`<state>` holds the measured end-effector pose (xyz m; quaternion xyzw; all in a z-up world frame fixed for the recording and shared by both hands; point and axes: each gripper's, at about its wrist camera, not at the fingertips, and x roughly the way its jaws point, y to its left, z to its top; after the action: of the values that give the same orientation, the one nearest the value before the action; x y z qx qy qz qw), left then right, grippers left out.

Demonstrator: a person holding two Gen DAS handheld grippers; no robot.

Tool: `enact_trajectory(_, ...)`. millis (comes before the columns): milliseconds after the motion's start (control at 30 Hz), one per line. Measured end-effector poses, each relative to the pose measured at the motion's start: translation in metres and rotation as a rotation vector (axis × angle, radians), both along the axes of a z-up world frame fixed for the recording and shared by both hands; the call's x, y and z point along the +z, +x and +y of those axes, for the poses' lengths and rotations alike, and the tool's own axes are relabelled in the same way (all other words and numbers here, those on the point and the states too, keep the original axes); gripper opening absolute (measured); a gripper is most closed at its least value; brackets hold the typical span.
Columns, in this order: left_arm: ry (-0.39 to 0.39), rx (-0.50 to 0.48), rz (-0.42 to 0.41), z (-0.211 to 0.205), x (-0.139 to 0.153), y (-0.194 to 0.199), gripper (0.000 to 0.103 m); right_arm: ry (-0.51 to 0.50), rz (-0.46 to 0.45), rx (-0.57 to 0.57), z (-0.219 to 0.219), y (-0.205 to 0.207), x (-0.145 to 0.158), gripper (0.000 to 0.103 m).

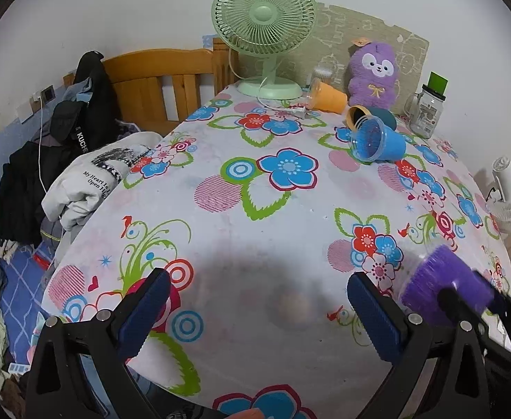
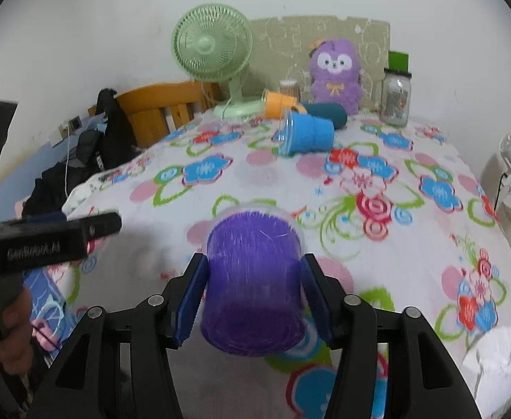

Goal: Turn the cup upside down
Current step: 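Lift the purple cup off the table with the right gripper, then close the left gripper on the purple cup while the right gripper releases it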

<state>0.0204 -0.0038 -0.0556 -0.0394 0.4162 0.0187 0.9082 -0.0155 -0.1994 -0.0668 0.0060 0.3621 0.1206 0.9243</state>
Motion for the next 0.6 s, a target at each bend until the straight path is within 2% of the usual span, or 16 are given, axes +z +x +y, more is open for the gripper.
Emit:
enact_trajectory(100, -0.002, 0.004, 0.005, 0.000, -0.001, 0.000, 0.102, -0.013, 0.047, -0.002, 0.000, 0.001, -0.008, 0.061)
enact_trajectory(233, 0.007, -0.013, 0.000, -0.006, 0.001, -0.002, 0.102, -0.028, 0.055, -0.029, -0.001, 0.001, -0.009, 0.075)
enact_trajectory(600, 0.013, -0.035, -0.004, -0.020, 0.004, -0.008, 0.102, -0.016, 0.037, -0.040, -0.007, 0.001, 0.000, 0.076)
